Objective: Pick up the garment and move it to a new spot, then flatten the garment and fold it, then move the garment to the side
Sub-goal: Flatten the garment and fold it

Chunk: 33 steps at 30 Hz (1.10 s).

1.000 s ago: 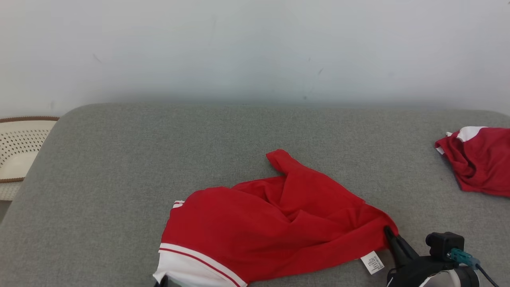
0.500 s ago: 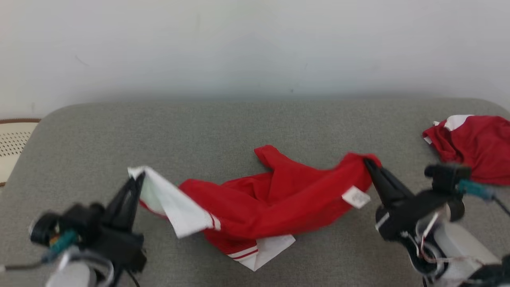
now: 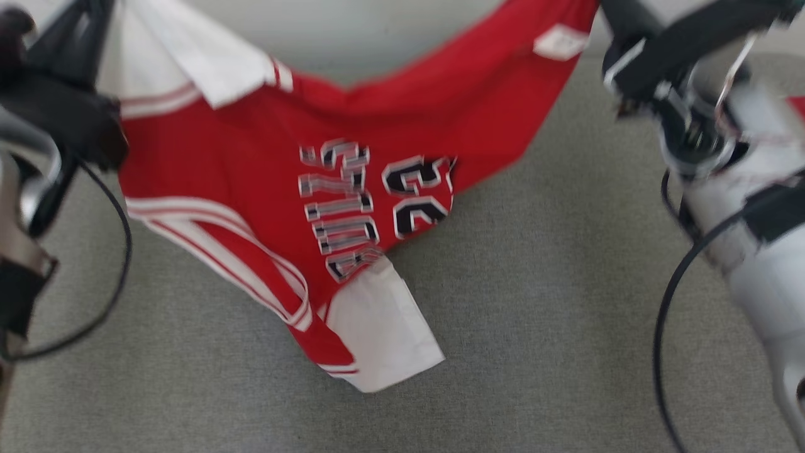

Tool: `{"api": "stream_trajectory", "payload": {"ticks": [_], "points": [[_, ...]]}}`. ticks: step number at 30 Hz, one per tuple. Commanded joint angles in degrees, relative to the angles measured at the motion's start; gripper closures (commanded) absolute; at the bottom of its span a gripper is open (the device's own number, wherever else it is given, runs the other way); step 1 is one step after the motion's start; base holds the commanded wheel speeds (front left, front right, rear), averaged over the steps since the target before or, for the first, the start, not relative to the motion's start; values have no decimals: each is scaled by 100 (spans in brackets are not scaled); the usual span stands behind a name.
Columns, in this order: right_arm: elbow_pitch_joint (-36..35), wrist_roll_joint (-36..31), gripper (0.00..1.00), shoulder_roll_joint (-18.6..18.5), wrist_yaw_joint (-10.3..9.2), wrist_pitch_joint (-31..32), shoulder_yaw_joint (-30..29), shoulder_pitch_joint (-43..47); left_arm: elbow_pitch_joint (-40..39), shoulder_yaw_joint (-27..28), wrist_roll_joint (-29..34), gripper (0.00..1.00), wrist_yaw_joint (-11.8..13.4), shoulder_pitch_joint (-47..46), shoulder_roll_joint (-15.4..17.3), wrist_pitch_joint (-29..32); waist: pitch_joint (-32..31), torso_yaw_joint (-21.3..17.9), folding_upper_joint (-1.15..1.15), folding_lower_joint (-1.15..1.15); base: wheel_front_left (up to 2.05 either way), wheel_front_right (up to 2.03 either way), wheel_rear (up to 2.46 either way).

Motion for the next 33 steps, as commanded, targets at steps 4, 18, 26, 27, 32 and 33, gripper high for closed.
{"api": "stream_trajectory", "payload": {"ticks": [4,18,26,27,32,33], "points": [[849,246,100,248,1,48,-316,-1405,640,-368,-218,100,8,-1458,136,41,872,-117,-1,-2,0,0,0],[3218,-290,100,526,1,-224,-601,-4039,2193,-874,-472,100,8,-4275,-202,-119,1232,-117,-1,-2,0,0,0],[3380,-514,100,560,1,-654,-540,-4697,2962,-1044,-586,100,8,-5154,-574,-705,1448,-53,-1,-2,0,0,0],[3326,-519,100,531,1,-675,-518,-4709,3002,-1065,-593,100,8,-5196,-585,-785,1521,-48,-1,-2,0,0,0],[2792,-408,100,360,1,-654,-295,-4379,2943,-1125,-735,100,8,-4985,-597,-1104,1818,-23,-1,-2,0,0,0],[2632,-354,100,299,1,-651,-248,-4292,2890,-1042,-822,100,15,-4901,-580,-1155,1850,-9,-1,-2,0,0,0]]}}
